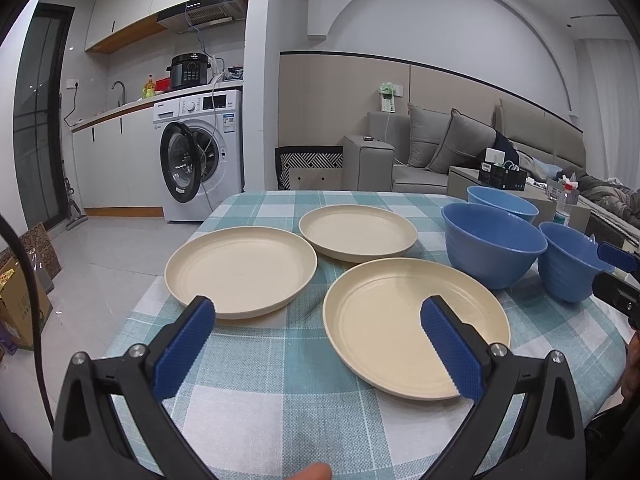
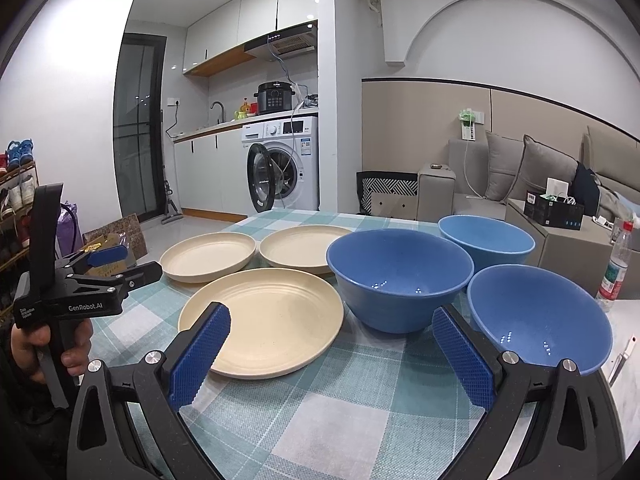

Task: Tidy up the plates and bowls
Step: 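Move both tools forward over the cream plates toward their rims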

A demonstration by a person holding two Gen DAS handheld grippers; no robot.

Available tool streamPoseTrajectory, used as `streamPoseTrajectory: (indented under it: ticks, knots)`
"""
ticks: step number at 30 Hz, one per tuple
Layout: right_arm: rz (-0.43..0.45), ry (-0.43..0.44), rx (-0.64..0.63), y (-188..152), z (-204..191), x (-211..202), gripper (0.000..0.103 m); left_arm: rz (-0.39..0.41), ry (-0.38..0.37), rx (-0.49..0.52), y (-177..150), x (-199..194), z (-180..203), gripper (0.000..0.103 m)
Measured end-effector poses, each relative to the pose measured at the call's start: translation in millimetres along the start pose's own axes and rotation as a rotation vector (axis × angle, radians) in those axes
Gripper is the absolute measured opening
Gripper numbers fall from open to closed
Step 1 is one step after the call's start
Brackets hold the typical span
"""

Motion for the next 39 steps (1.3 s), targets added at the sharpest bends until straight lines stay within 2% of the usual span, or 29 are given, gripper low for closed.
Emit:
streamPoseTrajectory:
  ticks: [5, 13, 22, 29, 30, 34, 39]
  knots:
    - [-0.007, 0.007, 0.008, 10, 1, 0, 0.103, -0.008, 0.016, 0.009, 9, 1, -3, 0.103]
    - [-0.003, -0.004, -0.076, 41, -6, -1, 0.103, -0.038, 0.05, 0.027, 28, 7, -9, 0.103]
    - [0.025, 0.008, -0.109, 73, -15, 2, 0.103, 0.002, 0.051, 0.069, 54, 4, -4, 0.103]
    - [-0.001, 0.026, -0.091, 100, -21, 14, 0.103, -0.009, 0.045, 0.045, 73, 5, -8, 0.103]
    - [-0.029, 0.028, -0.083, 100, -19, 19, 0.103, -0.01, 0.047, 0.04, 76, 6, -9, 0.103]
    - [-0.044, 0.028, -0.103, 116, -24, 25, 0.103, 0.004, 0.071, 0.024, 89, 10, -14, 0.103]
    - [-0.08, 0.036, -0.122, 133, -30, 38, 0.103, -0.018, 0.078, 0.025, 99, 24, -13, 0.103]
Point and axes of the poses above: each gripper's, at about its wrist camera, not at the fingertips, and x roughly the way its jaws point, z to its right, y to its top, the point moved 3 cm from there along x, roughly the way its jaws point, and after that the axes turned 3 degrees about z, right-handed, at the moved point
